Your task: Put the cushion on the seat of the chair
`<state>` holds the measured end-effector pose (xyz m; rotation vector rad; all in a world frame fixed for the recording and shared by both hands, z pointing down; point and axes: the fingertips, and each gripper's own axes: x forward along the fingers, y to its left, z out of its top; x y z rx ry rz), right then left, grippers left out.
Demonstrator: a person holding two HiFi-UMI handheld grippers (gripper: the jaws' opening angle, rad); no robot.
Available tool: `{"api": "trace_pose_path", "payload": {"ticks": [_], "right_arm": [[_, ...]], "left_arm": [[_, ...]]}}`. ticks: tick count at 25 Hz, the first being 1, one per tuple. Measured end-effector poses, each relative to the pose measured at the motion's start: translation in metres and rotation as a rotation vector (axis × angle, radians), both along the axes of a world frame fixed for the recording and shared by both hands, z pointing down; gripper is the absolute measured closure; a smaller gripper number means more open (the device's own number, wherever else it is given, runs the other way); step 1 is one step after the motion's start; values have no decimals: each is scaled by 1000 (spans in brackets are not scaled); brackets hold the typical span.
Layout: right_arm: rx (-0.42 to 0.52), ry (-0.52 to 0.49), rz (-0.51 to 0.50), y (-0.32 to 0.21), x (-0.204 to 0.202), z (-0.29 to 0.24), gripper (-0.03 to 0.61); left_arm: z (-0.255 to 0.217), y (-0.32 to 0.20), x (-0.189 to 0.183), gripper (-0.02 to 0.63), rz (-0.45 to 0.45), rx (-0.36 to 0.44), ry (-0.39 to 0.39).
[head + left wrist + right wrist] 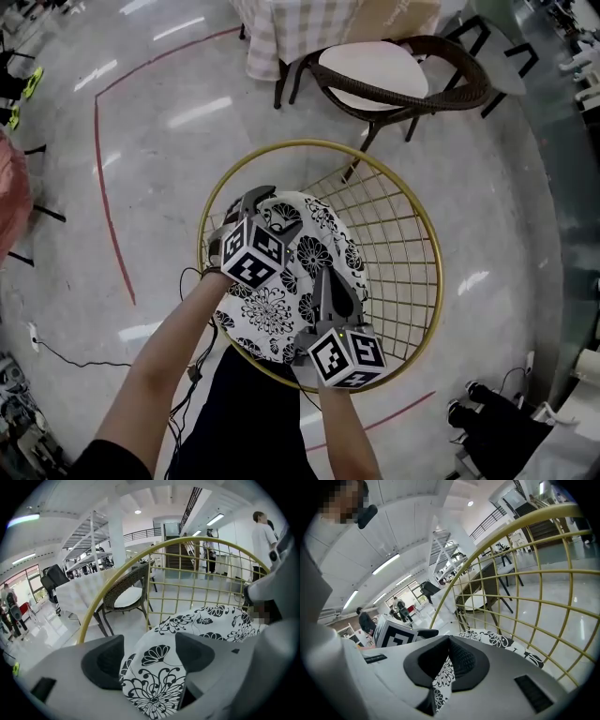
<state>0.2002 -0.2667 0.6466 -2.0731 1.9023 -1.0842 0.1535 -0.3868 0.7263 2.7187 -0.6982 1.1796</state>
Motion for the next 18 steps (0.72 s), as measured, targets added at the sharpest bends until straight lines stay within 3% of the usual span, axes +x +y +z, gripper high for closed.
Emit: {"api": "trace_pose_path", "payload": {"ticks": [11, 18], "right_arm": [[-5, -1, 9, 10, -10, -16, 575], [2, 7, 7, 16, -15, -44, 575]], "left_arm": [[-46, 22, -11, 495, -46, 8, 161], [-86, 40, -18, 554, -64, -11, 245]]}}
